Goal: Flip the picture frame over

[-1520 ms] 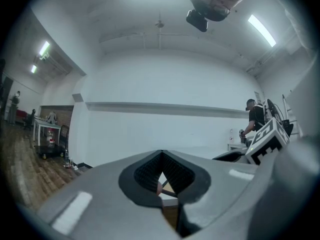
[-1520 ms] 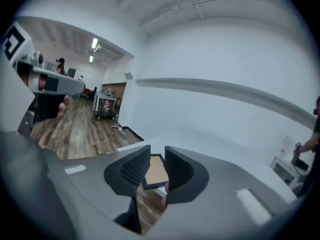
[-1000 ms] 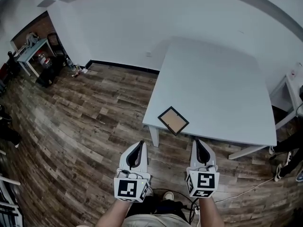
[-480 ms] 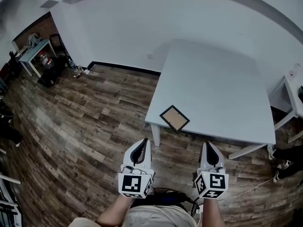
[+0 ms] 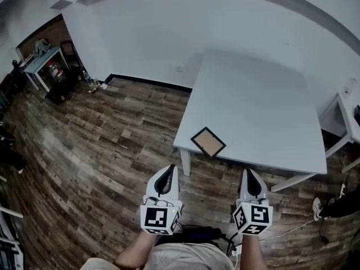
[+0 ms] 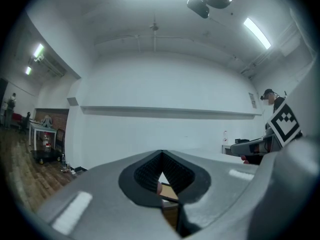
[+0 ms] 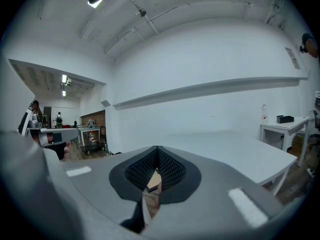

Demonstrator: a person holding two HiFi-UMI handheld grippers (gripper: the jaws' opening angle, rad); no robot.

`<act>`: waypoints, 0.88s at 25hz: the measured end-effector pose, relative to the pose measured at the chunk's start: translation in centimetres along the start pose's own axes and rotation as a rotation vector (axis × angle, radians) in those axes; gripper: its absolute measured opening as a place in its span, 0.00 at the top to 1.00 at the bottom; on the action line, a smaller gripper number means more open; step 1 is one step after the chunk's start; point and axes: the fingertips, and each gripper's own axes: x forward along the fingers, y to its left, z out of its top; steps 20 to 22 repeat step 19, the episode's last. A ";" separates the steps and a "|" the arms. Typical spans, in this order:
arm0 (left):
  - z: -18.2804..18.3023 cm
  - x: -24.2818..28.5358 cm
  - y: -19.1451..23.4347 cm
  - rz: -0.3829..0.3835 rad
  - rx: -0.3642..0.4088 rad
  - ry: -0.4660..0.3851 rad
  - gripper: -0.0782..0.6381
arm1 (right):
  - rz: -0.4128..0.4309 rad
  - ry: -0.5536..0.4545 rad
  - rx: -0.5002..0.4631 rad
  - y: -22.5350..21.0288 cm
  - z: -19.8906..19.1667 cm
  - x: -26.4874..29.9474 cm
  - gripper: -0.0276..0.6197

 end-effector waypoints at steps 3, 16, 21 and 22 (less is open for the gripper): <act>-0.1 -0.1 0.2 0.001 0.000 0.000 0.89 | -0.002 -0.001 -0.002 0.1 0.0 0.1 0.92; -0.6 0.3 0.1 -0.003 -0.006 0.009 0.89 | -0.012 0.002 -0.009 -0.2 -0.4 0.2 0.92; -0.5 0.5 0.0 -0.003 -0.006 0.013 0.89 | -0.010 0.008 -0.010 -0.2 -0.5 0.3 0.92; -0.5 0.5 0.0 -0.003 -0.006 0.013 0.89 | -0.010 0.008 -0.010 -0.2 -0.5 0.3 0.92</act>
